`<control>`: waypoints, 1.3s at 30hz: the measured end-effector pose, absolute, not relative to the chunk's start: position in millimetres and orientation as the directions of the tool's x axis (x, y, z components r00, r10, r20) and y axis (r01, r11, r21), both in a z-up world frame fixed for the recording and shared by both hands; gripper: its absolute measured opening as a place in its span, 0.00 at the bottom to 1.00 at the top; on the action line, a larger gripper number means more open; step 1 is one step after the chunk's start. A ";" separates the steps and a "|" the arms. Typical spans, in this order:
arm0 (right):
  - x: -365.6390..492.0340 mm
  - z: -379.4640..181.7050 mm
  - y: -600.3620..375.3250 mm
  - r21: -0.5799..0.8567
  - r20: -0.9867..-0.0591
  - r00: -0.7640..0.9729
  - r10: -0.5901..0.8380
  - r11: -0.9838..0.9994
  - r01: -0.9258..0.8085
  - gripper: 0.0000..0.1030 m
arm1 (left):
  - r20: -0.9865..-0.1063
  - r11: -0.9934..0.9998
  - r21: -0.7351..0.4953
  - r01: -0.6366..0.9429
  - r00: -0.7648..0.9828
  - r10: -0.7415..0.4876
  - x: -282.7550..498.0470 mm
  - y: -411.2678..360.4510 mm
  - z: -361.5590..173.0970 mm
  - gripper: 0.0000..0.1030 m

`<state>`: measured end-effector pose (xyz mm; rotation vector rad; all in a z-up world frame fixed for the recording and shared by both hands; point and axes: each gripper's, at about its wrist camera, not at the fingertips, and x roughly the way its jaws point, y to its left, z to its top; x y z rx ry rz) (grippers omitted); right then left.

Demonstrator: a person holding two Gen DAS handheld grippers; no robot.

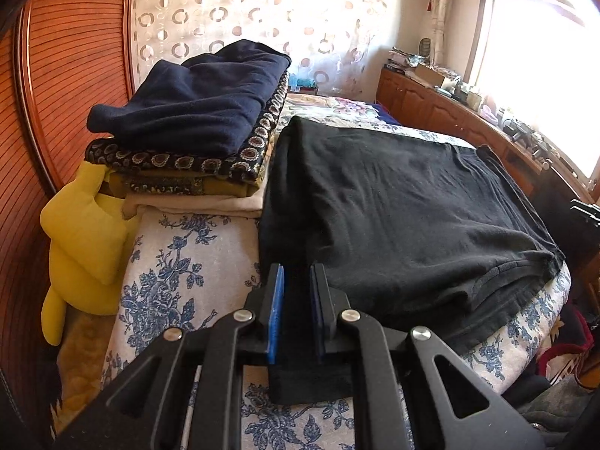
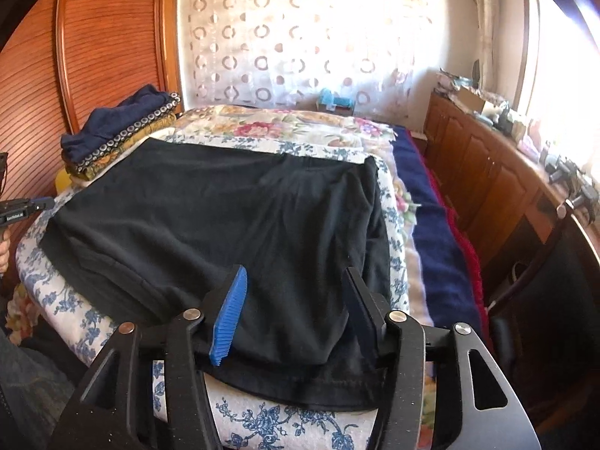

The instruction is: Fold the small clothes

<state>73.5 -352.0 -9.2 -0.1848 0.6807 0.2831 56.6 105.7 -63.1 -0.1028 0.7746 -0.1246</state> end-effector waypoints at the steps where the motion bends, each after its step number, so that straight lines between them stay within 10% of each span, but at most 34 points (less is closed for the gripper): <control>1: 72.8 -7.0 -352.0 -0.079 -0.636 0.747 0.194 0.946 -0.313 0.57 | -0.691 0.988 -0.138 0.073 0.707 -0.148 56.6 106.6 -63.9 0.12; 17: 98.6 -55.0 -293.7 -0.001 -0.679 0.666 0.307 0.908 -0.420 0.77 | -0.691 0.988 -0.149 0.051 0.709 -0.141 60.4 118.1 -65.8 0.45; 39: 107.2 -98.3 -270.7 -0.036 -0.720 0.647 0.250 0.918 -0.394 0.84 | -0.759 0.974 -0.221 0.053 0.617 -0.206 76.3 103.5 -93.3 0.47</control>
